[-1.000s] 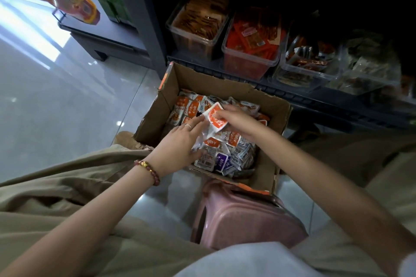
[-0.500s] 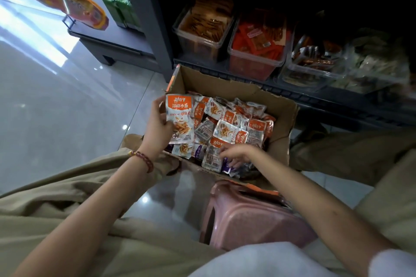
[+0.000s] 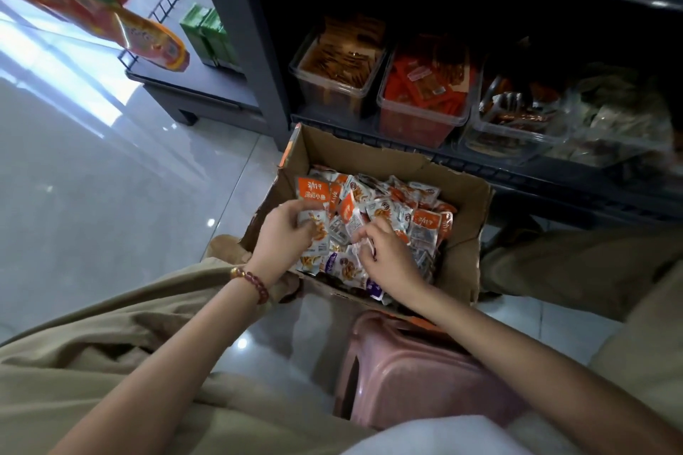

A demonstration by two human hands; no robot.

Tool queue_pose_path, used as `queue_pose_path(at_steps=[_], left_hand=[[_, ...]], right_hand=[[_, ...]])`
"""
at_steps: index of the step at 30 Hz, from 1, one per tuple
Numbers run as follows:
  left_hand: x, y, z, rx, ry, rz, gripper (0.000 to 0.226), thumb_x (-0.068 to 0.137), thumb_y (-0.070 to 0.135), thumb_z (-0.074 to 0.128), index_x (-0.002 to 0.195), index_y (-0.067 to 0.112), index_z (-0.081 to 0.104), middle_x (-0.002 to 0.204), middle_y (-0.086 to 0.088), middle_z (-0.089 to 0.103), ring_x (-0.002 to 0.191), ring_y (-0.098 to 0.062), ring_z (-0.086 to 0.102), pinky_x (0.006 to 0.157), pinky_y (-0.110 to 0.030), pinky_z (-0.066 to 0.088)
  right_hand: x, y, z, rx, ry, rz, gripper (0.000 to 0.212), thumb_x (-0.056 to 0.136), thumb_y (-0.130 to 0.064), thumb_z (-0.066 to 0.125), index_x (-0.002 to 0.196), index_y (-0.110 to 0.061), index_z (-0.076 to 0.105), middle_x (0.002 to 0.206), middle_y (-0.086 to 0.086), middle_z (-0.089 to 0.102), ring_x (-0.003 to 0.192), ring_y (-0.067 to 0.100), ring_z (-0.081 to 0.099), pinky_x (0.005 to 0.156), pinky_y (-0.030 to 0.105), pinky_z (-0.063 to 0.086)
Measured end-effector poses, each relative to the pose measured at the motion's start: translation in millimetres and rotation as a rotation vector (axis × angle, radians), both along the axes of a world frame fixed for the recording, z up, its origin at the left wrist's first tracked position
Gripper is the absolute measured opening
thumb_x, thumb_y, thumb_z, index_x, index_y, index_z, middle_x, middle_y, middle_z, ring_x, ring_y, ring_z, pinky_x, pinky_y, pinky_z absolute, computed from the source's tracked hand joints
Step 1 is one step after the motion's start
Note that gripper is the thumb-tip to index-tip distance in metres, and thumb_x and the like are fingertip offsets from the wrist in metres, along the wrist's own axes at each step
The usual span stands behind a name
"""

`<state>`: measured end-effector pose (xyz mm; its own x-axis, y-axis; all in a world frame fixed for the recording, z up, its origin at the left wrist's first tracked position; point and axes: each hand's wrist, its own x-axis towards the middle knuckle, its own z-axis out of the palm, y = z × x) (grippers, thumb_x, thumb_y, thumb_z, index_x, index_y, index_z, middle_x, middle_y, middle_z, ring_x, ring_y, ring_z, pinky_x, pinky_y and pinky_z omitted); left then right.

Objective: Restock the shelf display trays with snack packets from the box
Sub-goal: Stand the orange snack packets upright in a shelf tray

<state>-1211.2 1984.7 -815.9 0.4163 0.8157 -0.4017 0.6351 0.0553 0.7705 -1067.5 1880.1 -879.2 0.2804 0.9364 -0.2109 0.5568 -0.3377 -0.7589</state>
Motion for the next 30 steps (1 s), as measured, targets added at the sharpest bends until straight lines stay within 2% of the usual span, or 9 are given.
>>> queue_pose_path(at_steps=[3,5,10,13,15,18,21,27,30], left_hand=[[9,-9,6,-0.042,-0.08,-0.054,0.014,0.091,0.027,0.055,0.102,0.029,0.063,0.11,0.0,0.065,0.095,-0.016,0.065,0.086,-0.045,0.054],[16,-14,13,-0.123,-0.202,-0.064,0.026,0.094,0.03,0.049,0.106,0.013,0.065,0.106,-0.008,0.067,0.1,-0.019,0.063,0.094,-0.046,0.049],[24,-25,33,-0.303,-0.435,0.036,0.061,0.093,0.049,0.047,0.111,-0.01,0.052,0.106,-0.033,0.058,0.094,-0.039,0.058,0.089,-0.05,0.047],[28,-27,40,-0.306,-0.516,0.106,0.04,0.095,0.036,0.051,0.109,-0.002,0.055,0.104,-0.038,0.056,0.089,-0.035,0.057,0.089,-0.056,0.046],[30,-26,42,-0.293,-0.558,0.129,0.02,0.097,0.021,0.047,0.107,0.008,0.058,0.099,-0.027,0.065,0.087,-0.033,0.062,0.084,-0.049,0.052],[32,-24,46,-0.299,-0.629,0.118,0.02,0.098,0.013,0.044,0.111,0.005,0.057,0.092,-0.005,0.07,0.083,-0.016,0.068,0.073,-0.026,0.055],[36,-18,51,-0.212,-0.63,0.068,0.024,0.097,0.012,0.045,0.118,0.004,0.055,0.106,-0.008,0.07,0.094,-0.018,0.068,0.078,-0.025,0.054],[43,1,66,0.103,-0.525,-0.203,0.031,0.094,0.021,0.056,0.123,0.025,0.047,0.106,0.007,0.067,0.094,-0.014,0.067,0.079,-0.034,0.057],[50,0,75,0.121,-0.59,-0.239,0.063,0.094,0.005,0.055,0.142,0.032,0.025,0.116,0.019,0.059,0.103,-0.014,0.064,0.085,-0.034,0.056]], right_hand=[[-8,-1,37,0.237,-0.136,0.041,0.031,0.088,-0.003,0.053,0.111,-0.023,0.048,0.103,-0.01,0.044,0.055,0.011,0.048,0.045,0.029,0.039],[-17,2,59,0.303,-0.127,0.078,0.048,0.085,-0.004,0.056,0.121,-0.029,0.035,0.111,-0.002,0.054,0.062,0.016,0.058,0.049,0.027,0.041],[-27,8,83,0.143,-0.066,0.089,0.095,0.084,-0.015,0.061,0.146,-0.042,-0.005,0.103,0.005,0.066,0.081,0.027,0.065,0.061,0.031,0.046],[-28,12,91,0.093,0.061,0.098,0.105,0.083,-0.018,0.065,0.142,-0.037,-0.02,0.078,-0.02,0.048,0.067,0.002,0.053,0.056,0.013,0.033],[-21,15,95,0.093,0.169,0.125,0.108,0.081,-0.021,0.067,0.146,-0.033,-0.019,0.072,-0.021,0.038,0.062,-0.003,0.045,0.059,0.013,0.036],[2,22,111,0.08,0.372,0.14,0.092,0.086,-0.016,0.064,0.151,-0.033,0.0,0.07,-0.007,0.048,0.064,0.002,0.049,0.065,0.031,0.048],[20,28,131,0.221,0.394,-0.013,0.056,0.092,-0.014,0.057,0.143,-0.024,0.037,0.064,-0.011,0.047,0.056,0.0,0.044,0.057,0.018,0.04],[57,47,148,0.313,0.356,-0.16,0.043,0.082,-0.044,0.068,0.12,-0.032,0.053,0.121,-0.001,0.054,0.105,0.005,0.055,0.082,0.019,0.049],[66,50,156,0.37,0.462,-0.186,0.002,0.088,-0.014,0.065,0.088,-0.011,0.065,0.086,0.003,0.069,0.075,0.004,0.065,0.066,0.016,0.05]])
